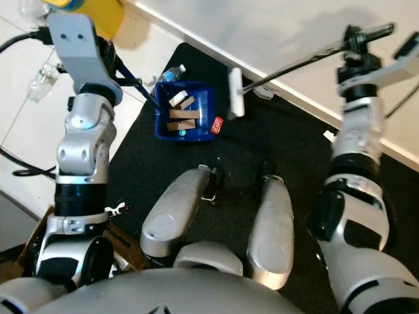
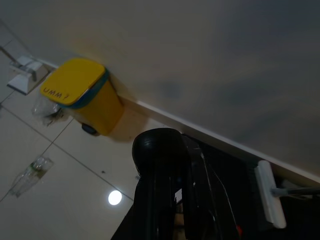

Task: Sweep floor

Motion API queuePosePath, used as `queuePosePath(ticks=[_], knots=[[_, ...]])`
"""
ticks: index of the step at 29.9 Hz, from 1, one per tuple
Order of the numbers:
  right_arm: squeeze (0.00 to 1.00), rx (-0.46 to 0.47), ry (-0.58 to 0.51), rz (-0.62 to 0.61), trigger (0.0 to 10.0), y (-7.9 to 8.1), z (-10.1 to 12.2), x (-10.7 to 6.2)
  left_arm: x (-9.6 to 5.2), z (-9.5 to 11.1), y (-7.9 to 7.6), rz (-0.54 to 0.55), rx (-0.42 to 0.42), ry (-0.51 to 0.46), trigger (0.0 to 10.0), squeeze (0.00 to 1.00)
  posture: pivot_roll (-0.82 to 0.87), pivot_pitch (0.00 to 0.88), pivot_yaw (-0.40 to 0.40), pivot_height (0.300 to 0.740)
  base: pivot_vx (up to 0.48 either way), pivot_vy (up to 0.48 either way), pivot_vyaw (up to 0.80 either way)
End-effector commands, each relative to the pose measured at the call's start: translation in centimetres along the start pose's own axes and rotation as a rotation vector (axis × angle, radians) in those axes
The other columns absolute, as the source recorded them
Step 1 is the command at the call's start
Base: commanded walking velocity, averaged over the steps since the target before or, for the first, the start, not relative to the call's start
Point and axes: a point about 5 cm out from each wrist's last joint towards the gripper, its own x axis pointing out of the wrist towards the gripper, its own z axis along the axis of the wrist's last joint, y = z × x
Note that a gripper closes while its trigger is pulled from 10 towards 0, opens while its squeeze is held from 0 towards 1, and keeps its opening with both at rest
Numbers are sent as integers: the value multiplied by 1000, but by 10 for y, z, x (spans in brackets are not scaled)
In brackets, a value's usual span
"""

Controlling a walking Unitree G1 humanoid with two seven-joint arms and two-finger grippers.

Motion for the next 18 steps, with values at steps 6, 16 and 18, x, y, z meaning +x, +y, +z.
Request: queuePosePath(ticks=[6,16,18], knots=[[0,11,101,-8,10000,-7,-24,-23,-5,-34,-9,-51,-6,159,10000,0,343,338,110,740,0,0,0],[0,311,231,100,10000,57,-83,-18,-4,-33,-5,-39,4,153,10000,0,360,330,111,740,0,0,0],[0,322,223,101,10000,61,-88,-15,-4,-33,-5,-39,5,153,10000,0,360,330,111,740,0,0,0]])
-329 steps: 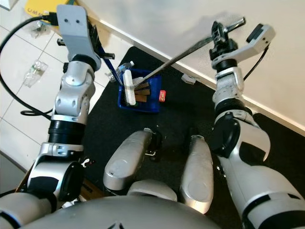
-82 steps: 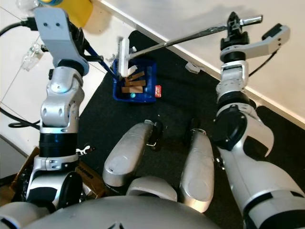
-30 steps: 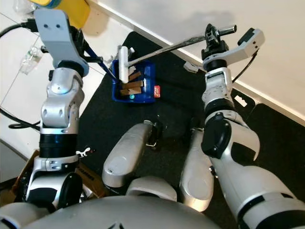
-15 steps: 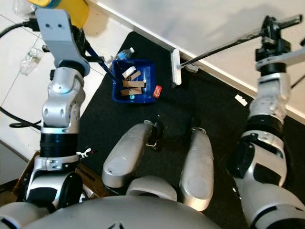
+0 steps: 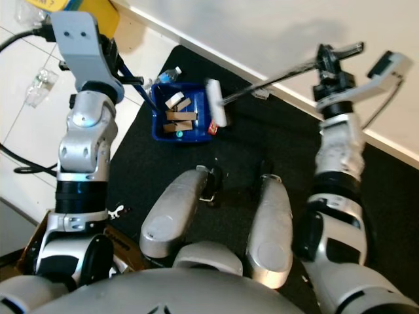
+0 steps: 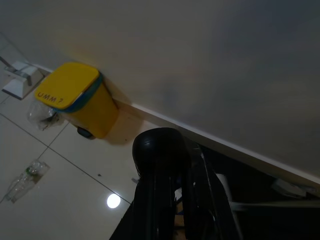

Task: Sweep floor

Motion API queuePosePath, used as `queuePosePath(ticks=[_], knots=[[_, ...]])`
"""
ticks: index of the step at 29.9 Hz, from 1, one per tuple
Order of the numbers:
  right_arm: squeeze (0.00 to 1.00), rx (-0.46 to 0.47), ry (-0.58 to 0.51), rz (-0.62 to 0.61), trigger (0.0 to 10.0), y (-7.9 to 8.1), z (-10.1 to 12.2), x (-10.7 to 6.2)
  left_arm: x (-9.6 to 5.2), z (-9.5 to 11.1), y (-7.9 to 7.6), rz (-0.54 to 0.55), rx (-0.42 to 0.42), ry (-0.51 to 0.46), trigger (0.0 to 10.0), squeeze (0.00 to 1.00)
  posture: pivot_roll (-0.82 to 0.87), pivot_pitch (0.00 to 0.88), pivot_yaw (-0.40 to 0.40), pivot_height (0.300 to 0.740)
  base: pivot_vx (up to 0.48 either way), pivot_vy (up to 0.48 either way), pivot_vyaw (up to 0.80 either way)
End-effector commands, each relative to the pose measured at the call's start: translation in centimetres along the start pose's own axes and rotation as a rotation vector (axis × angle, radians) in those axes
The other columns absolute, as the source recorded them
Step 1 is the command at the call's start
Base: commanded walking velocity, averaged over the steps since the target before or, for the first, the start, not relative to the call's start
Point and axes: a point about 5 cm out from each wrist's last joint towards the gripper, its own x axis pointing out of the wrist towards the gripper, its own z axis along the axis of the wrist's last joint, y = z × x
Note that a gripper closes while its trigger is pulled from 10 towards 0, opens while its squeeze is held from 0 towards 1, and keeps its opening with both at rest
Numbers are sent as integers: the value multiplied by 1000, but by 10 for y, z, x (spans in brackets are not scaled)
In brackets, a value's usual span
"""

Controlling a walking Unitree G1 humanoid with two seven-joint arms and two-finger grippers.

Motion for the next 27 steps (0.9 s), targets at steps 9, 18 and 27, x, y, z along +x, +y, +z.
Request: queuePosePath(ticks=[9,18,27], knots=[[0,90,-66,-144,10000,0,-22,10,-6,-28,3,-17,12,135,10000,0,413,324,111,740,0,0,0],[0,-71,-200,19,10000,2,44,12,-7,-31,1,-11,0,140,10000,0,371,335,95,740,0,0,0],[0,-207,-119,-22,10000,-21,69,-21,-7,-34,-8,-39,-12,153,10000,0,338,347,99,740,0,0,0]])
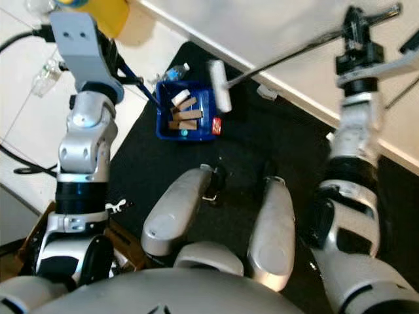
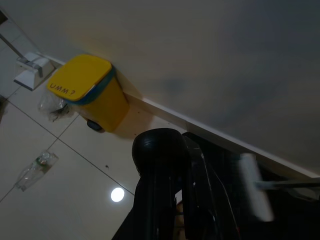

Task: Sweep floor

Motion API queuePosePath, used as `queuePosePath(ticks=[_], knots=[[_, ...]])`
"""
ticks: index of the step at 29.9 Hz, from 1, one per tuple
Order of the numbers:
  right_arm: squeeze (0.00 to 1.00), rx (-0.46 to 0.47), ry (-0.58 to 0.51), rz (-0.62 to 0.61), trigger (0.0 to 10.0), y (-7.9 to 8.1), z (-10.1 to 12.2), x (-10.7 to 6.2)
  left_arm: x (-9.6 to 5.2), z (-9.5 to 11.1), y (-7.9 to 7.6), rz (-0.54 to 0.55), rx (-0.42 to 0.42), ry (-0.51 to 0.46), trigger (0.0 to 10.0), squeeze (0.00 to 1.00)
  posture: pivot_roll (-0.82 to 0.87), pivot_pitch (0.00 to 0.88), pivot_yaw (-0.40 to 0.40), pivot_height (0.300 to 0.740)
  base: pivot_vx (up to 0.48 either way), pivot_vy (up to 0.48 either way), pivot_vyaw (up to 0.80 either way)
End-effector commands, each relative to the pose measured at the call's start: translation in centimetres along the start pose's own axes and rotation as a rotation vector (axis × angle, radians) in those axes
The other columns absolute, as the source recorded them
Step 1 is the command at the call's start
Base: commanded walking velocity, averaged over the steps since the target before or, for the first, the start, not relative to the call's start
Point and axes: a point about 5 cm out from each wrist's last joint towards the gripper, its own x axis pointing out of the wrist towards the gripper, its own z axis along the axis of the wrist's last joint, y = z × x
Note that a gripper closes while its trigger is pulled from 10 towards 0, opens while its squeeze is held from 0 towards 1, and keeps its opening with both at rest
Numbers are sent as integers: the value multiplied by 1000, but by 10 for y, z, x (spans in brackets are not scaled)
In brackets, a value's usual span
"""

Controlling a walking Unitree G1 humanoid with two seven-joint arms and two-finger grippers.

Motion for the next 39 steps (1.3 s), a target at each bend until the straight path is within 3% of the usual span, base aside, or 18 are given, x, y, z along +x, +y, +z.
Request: queuePosePath(ticks=[1,7,9,16,22,24,29,35,39], knots=[[0,37,66,-7,10000,1,-13,-10,-6,-33,-6,-36,-3,153,10000,0,338,347,99,740,0,0,0],[0,123,149,-36,10000,3,-43,-25,-5,-33,-5,-37,0,153,10000,0,344,346,103,740,0,0,0],[0,182,130,-79,10000,8,-64,-28,-5,-31,-5,-35,3,149,10000,0,371,347,115,740,0,0,0],[0,203,102,-142,10000,12,-79,-23,-6,-29,2,-26,16,145,10000,0,393,349,125,740,0,0,0],[0,245,75,-168,10000,22,-82,-4,-7,-29,7,-16,31,144,10000,0,413,341,128,740,0,0,0],[0,231,38,-140,10000,22,-74,1,-6,-28,7,-15,29,142,10000,0,409,340,122,740,0,0,0],[0,84,26,-58,10000,16,-51,2,-6,-28,4,-14,18,139,10000,0,393,342,112,740,0,0,0],[0,-138,135,70,10000,1,-26,-22,-7,-32,0,-22,8,149,10000,0,358,347,103,740,0,0,0],[0,-152,182,161,10000,8,-19,-35,-7,-32,0,-25,7,152,10000,0,343,347,106,740,0,0,0]])
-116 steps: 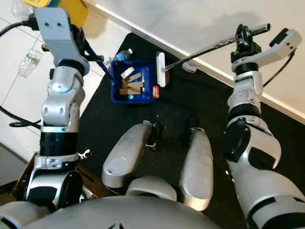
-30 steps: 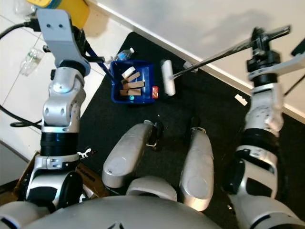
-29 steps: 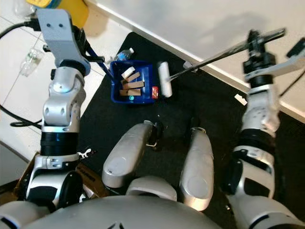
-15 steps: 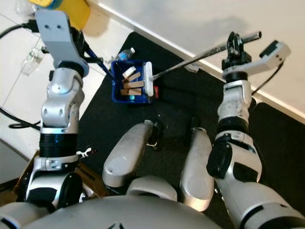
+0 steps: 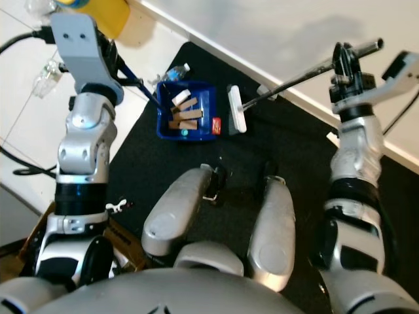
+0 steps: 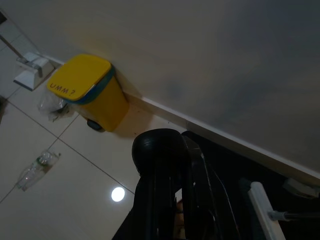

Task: Sweep floor

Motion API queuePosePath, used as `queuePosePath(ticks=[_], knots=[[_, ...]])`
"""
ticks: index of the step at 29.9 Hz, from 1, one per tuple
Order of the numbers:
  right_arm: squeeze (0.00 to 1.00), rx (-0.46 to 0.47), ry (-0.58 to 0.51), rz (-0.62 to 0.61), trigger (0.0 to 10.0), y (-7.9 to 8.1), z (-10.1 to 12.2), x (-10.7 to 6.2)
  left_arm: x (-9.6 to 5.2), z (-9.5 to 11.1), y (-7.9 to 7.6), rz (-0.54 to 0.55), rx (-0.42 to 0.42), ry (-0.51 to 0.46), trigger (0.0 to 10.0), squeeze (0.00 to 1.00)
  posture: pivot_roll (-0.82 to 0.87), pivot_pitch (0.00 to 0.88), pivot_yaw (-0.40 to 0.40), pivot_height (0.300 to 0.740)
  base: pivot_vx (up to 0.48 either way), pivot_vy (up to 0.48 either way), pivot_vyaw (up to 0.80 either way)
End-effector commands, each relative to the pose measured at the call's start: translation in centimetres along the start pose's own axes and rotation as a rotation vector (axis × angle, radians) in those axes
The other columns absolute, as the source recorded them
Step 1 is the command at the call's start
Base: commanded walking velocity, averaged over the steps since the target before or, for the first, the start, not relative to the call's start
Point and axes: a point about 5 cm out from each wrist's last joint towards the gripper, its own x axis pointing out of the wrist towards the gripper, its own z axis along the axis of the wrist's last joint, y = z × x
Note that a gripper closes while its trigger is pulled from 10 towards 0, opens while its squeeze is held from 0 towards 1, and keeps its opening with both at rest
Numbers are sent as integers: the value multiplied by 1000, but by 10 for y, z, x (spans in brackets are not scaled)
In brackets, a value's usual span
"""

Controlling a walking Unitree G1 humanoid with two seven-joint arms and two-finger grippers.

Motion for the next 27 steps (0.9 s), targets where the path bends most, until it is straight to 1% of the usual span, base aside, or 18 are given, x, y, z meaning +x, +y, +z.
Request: queuePosePath(ticks=[1,3,5,6,8,9,10,11,13,14,15,18,19,20,21,22,25,27], knots=[[0,-17,14,64,10000,12,2,-4,-5,-32,-5,-35,-1,150,10000,0,332,347,108,740,0,0,0],[0,-10,-23,64,10000,19,3,-3,-4,-33,-8,-43,-3,152,10000,0,329,348,113,740,0,0,0],[0,-19,-70,3,10000,22,-2,4,-4,-32,-11,-55,-3,151,10000,0,331,345,117,740,0,0,0],[0,-19,-70,3,10000,22,-2,4,-4,-32,-11,-55,-3,151,10000,0,331,345,117,740,0,0,0],[0,-6,-89,-39,10000,25,-12,11,-3,-31,-12,-60,-2,147,10000,0,346,340,122,740,0,0,0],[0,-1,-90,-44,10000,26,-14,12,-3,-30,-12,-61,-1,147,10000,0,351,339,124,740,0,0,0],[0,0,-75,-70,10000,27,-21,13,-3,-30,-11,-59,1,145,10000,0,359,336,127,740,0,0,0],[0,0,-75,-70,10000,27,-21,13,-3,-30,-11,-59,1,145,10000,0,359,336,127,740,0,0,0],[0,4,-30,-145,10000,28,-40,17,-3,-29,-5,-46,10,141,10000,0,378,331,130,740,0,0,0],[0,4,-30,-145,10000,28,-40,17,-3,-29,-5,-46,10,141,10000,0,378,331,130,740,0,0,0],[0,17,-14,-186,10000,29,-47,20,-3,-28,-1,-39,14,139,10000,0,384,328,130,740,0,0,0],[0,82,-8,-277,10000,30,-56,26,-3,-28,2,-29,18,137,10000,0,389,325,129,740,0,0,0],[0,82,-8,-277,10000,30,-56,26,-3,-28,2,-29,18,137,10000,0,389,325,129,740,0,0,0],[0,116,-17,-291,10000,31,-57,30,-3,-28,2,-28,18,137,10000,0,389,325,129,740,0,0,0],[0,116,-17,-291,10000,31,-57,30,-3,-28,2,-28,18,137,10000,0,389,325,129,740,0,0,0],[0,208,-39,-330,10000,31,-59,39,-2,-28,-1,-32,16,135,10000,0,390,321,127,740,0,0,0],[0,334,-58,-359,10000,34,-62,47,-3,-27,-3,-37,15,133,10000,0,396,318,123,740,0,0,0],[0,345,-60,-359,10000,34,-63,48,-3,-27,-3,-37,15,132,10000,0,396,318,123,740,0,0,0]])
